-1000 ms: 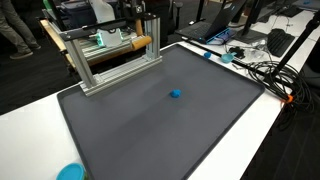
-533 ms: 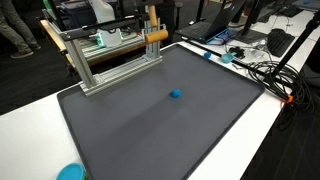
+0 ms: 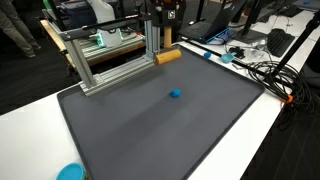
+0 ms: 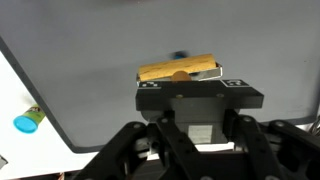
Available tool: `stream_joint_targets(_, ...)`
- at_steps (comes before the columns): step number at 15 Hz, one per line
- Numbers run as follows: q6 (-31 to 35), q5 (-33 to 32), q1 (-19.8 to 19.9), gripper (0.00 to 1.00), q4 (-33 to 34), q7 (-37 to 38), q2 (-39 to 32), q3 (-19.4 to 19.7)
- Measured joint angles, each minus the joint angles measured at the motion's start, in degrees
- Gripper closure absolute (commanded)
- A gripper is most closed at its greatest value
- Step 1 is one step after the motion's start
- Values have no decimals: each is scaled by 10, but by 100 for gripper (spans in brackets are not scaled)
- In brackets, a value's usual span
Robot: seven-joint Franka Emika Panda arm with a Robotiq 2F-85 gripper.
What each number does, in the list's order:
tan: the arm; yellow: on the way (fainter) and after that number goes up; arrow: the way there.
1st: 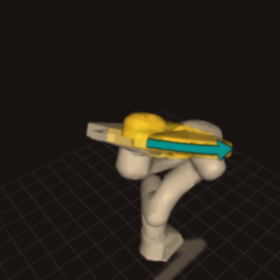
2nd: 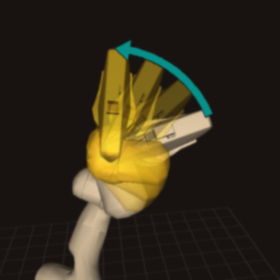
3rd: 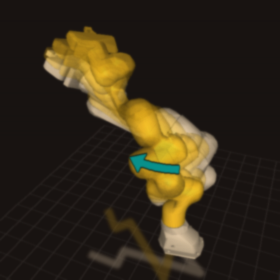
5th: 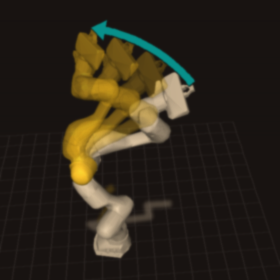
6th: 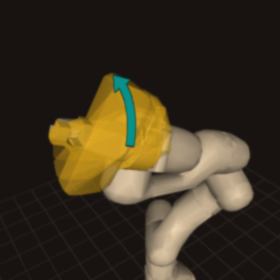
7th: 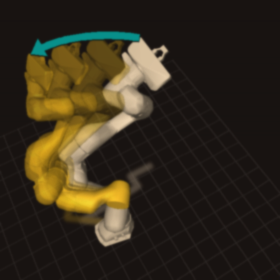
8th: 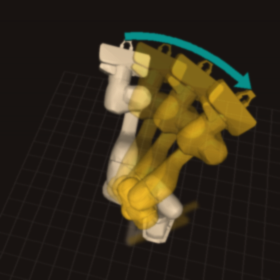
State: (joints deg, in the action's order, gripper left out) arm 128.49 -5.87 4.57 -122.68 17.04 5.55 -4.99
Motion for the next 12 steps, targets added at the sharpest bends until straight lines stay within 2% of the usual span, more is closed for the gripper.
stream_joint_targets(1, -3, 0, 0, 78, 11, 3, -13, 0)
stream_joint_targets(5, 1, 10, -11, 78, 14, -3, -30, 6)
stream_joint_targets(12, 65, 20, -17, 78, 47, -36, -129, 26)
